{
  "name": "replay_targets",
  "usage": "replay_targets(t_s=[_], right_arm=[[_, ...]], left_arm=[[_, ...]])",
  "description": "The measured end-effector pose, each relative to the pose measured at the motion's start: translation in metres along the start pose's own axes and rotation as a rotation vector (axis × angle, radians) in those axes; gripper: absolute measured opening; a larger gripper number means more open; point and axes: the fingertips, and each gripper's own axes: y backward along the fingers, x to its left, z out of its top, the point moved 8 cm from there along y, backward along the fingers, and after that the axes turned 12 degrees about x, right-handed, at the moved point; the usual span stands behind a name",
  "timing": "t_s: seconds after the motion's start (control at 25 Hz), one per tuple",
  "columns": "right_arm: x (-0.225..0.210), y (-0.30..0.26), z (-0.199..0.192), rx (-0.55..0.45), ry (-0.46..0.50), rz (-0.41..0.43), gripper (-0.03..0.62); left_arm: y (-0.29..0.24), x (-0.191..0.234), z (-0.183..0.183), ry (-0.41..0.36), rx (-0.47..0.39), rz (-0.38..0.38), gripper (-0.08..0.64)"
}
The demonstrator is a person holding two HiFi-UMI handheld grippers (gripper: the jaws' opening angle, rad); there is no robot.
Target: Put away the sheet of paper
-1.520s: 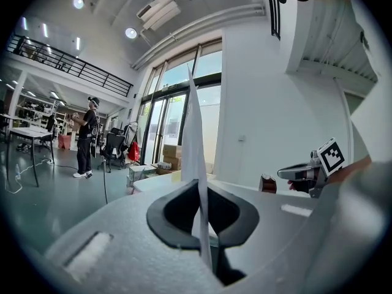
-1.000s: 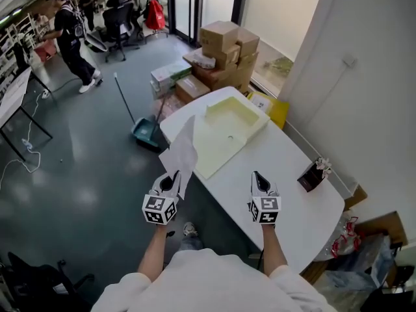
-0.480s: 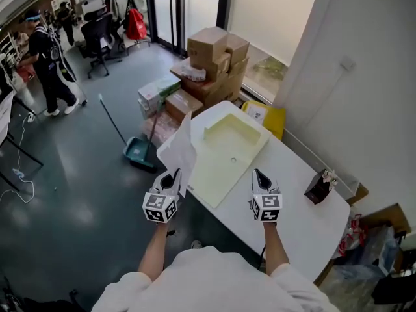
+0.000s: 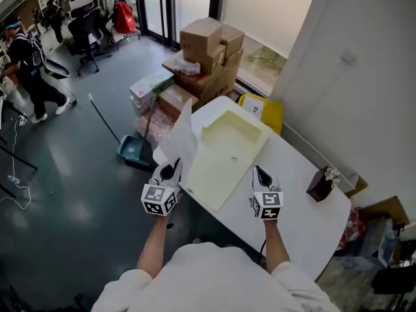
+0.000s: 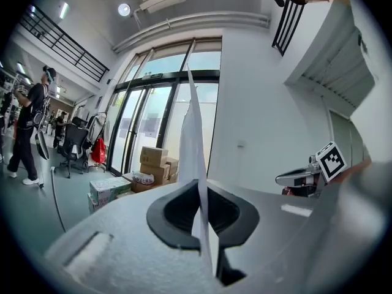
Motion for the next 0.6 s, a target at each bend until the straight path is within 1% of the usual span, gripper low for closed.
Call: replay_targets(t_s=[0.32, 0.52, 0.6], right_arm=[[-0.014, -0.016, -0.008, 0.011, -0.024, 0.046, 0.003], [-0.027, -0.026, -0.008, 0.003, -0.04, 0.097, 0.002], [-0.032, -0.03, -0.009, -0.001, -0.052, 0.121, 0.002]], left_arm=[[-0.017, -0.008, -0.002, 0.018, 0.02, 0.028, 0.002], [-0.022, -0.021, 0.002, 0.013, 0.04, 0.065, 0.002], [-0.026, -0.025, 0.003, 0.023, 0.042, 0.079, 0.002]])
